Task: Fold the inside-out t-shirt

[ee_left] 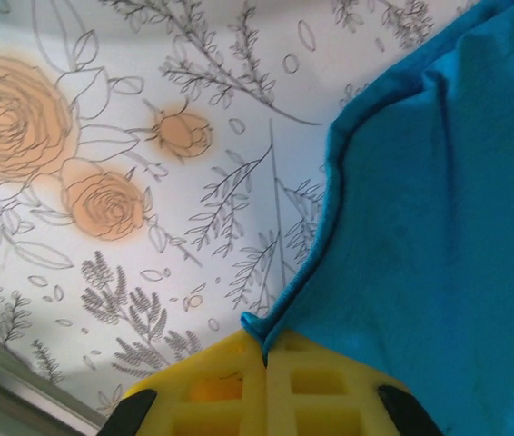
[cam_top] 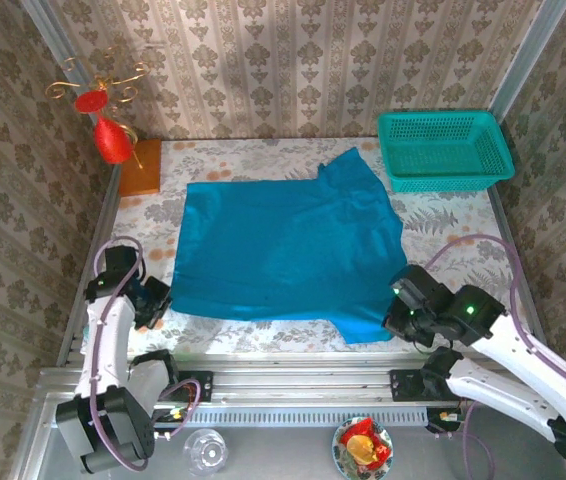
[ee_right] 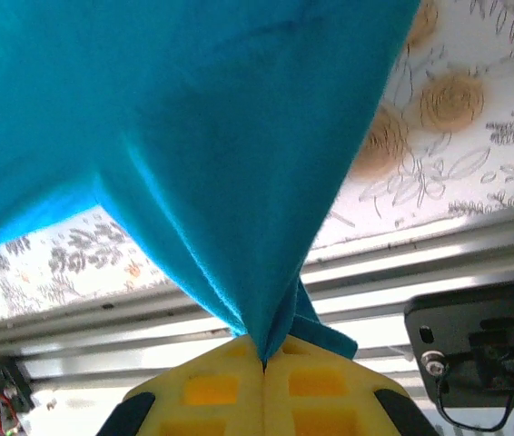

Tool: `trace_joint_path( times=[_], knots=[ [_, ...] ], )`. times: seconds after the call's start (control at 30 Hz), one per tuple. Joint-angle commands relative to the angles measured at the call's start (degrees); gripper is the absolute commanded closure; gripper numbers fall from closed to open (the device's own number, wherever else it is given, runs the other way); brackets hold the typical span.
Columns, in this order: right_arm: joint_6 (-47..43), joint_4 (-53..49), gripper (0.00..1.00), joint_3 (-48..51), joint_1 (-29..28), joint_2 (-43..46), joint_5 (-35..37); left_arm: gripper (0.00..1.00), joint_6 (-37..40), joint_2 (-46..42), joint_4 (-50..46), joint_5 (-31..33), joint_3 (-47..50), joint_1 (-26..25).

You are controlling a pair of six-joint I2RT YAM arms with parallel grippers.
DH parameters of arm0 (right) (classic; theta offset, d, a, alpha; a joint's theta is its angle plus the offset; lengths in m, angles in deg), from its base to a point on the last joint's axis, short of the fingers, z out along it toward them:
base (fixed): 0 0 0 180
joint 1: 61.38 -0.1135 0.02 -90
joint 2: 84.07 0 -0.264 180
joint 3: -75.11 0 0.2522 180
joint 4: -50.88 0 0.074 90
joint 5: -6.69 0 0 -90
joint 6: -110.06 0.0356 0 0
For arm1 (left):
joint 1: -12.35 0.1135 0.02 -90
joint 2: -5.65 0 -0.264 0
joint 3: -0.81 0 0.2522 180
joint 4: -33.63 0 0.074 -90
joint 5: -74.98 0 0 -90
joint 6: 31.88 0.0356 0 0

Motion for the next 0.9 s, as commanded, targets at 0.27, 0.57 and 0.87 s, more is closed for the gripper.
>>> trace_joint_path(
  times=[0.27, 0.57, 0.87],
  knots=[
    [-20.14, 12.71, 1.00, -10.75, 16.46, -18.34, 0.40, 1.00, 3.98, 11.91, 10.69, -2.23, -5.33, 0.37],
    [-25.88, 19.81, 1.00, -16.47, 21.79, -29.51, -1.34, 1.00, 8.35, 22.05, 13.66, -1.94, -9.43, 0.45],
    [-29.24, 22.71, 1.00, -20.96, 24.86, -37.93, -2.36, 0.99, 9.84, 29.83, 15.97, -2.77, -13.43, 0.46]
  ],
)
